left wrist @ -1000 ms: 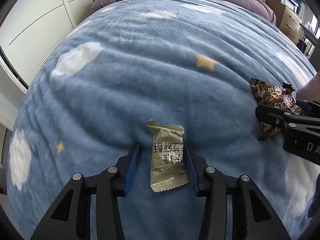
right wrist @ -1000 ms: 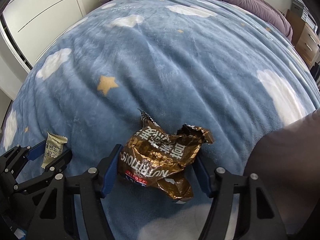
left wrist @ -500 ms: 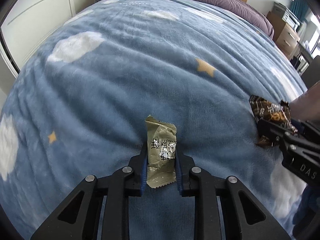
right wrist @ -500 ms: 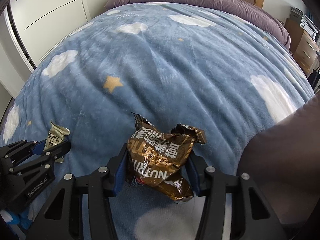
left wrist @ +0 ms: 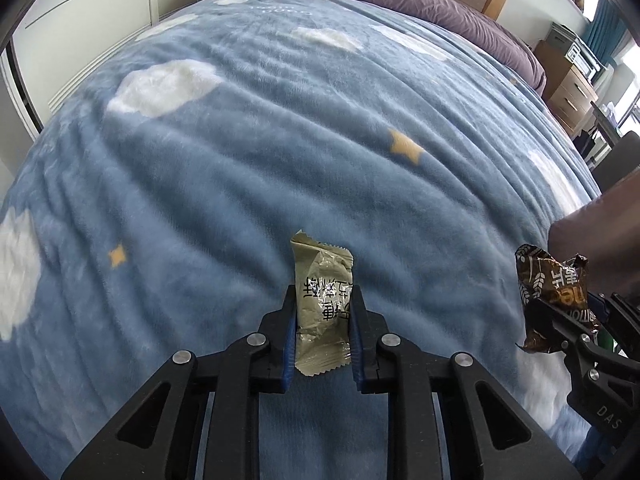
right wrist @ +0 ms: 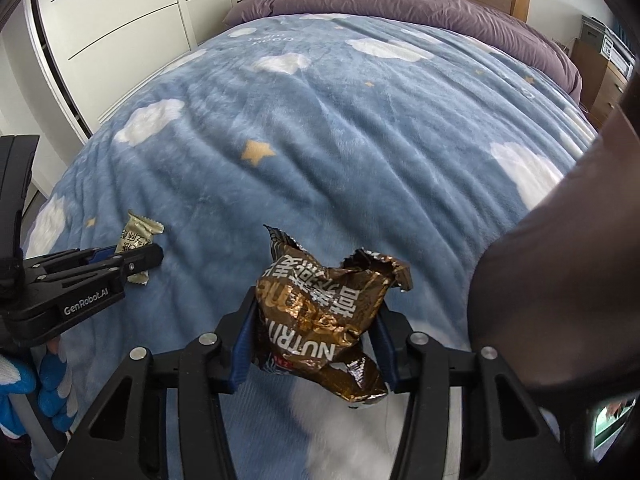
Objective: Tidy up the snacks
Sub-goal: 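Lift both held candies and carry them toward the green tray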
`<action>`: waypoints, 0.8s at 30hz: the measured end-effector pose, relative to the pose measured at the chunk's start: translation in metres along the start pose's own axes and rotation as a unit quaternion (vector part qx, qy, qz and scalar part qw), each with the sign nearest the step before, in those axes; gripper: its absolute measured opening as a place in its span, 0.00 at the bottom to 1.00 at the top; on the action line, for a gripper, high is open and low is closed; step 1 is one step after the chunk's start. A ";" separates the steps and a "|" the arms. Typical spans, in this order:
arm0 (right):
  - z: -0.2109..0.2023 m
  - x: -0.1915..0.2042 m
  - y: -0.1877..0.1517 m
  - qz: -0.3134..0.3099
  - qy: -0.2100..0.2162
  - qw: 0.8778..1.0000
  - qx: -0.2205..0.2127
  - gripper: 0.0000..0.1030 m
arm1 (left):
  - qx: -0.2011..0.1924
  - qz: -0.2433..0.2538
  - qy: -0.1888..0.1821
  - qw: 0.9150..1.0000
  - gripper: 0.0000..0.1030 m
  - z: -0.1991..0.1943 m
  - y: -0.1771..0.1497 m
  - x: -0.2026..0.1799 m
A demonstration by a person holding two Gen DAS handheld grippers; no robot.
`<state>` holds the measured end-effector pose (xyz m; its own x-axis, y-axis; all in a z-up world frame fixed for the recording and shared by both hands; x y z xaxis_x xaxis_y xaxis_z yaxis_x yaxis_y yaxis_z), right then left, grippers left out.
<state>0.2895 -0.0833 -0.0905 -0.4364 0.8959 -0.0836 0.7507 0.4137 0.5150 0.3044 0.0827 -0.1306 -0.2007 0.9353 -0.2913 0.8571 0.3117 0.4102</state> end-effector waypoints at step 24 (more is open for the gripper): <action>-0.122 0.034 -0.096 0.017 -0.011 1.000 -0.001 0.72 | -0.013 0.020 -0.015 1.000 0.18 -0.115 -0.102 -0.012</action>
<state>0.1422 -0.1127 -0.0385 -0.3987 0.9131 -0.0846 0.7647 0.3820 0.5190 0.1651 0.0591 -0.0695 -0.1513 0.9419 -0.2999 0.8512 0.2784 0.4449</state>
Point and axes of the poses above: each gripper's, at about its wrist camera, not at the fingertips, and z roughly the way its jaws point, x to its left, y to its top, the point moved 2 cm from there along z, roughly the way its jaws point, and after that the axes turned 13 degrees about -z, right-handed, at the moved point
